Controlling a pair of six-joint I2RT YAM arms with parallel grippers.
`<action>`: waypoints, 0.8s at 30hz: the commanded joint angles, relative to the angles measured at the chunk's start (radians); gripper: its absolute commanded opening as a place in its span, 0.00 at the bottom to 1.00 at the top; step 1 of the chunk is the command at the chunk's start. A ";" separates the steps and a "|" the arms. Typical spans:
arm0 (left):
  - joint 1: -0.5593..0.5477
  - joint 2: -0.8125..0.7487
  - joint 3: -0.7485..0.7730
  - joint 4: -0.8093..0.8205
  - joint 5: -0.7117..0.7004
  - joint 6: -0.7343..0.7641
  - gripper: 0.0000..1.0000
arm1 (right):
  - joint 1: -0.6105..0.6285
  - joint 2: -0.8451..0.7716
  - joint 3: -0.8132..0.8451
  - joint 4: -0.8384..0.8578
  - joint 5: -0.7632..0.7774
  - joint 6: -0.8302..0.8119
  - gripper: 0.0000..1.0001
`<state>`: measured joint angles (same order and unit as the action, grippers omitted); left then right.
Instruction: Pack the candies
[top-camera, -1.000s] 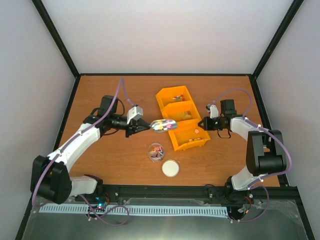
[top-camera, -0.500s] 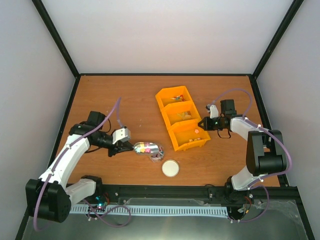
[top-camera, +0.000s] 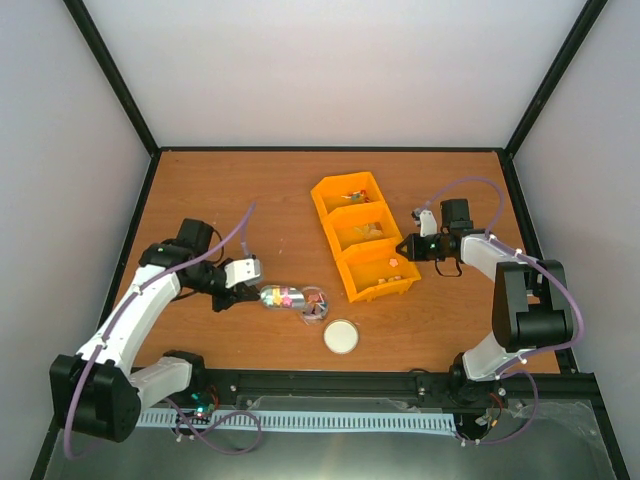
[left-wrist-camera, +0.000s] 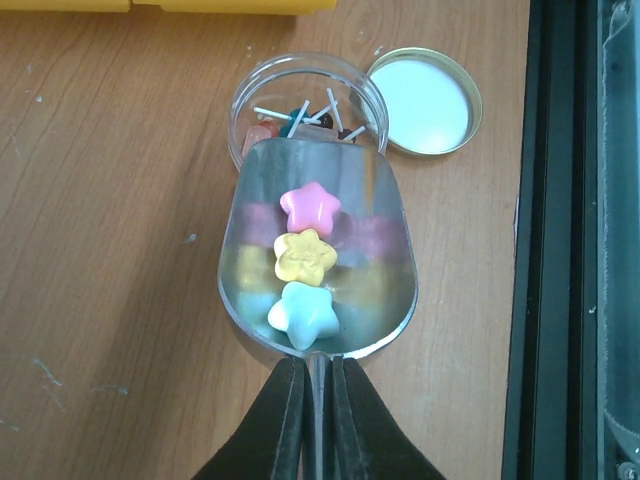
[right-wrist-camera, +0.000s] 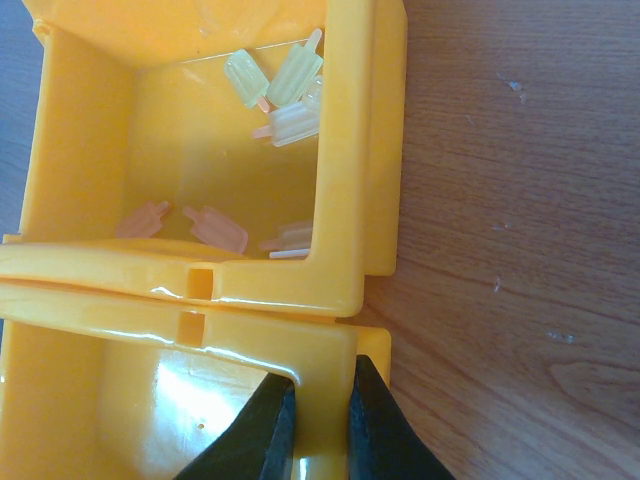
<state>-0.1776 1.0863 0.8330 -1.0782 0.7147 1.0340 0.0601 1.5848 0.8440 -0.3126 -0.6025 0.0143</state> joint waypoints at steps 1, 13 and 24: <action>-0.058 -0.006 0.058 -0.004 -0.079 -0.013 0.01 | -0.006 -0.017 0.006 0.047 -0.032 -0.022 0.03; -0.137 0.013 0.143 -0.037 -0.193 -0.064 0.01 | -0.006 -0.020 0.013 0.040 -0.029 -0.014 0.03; -0.165 0.027 0.205 -0.063 -0.252 -0.079 0.01 | -0.006 -0.026 0.012 0.039 -0.017 -0.006 0.03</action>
<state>-0.3279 1.1110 0.9649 -1.1126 0.4873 0.9722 0.0601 1.5848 0.8440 -0.3138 -0.6014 0.0154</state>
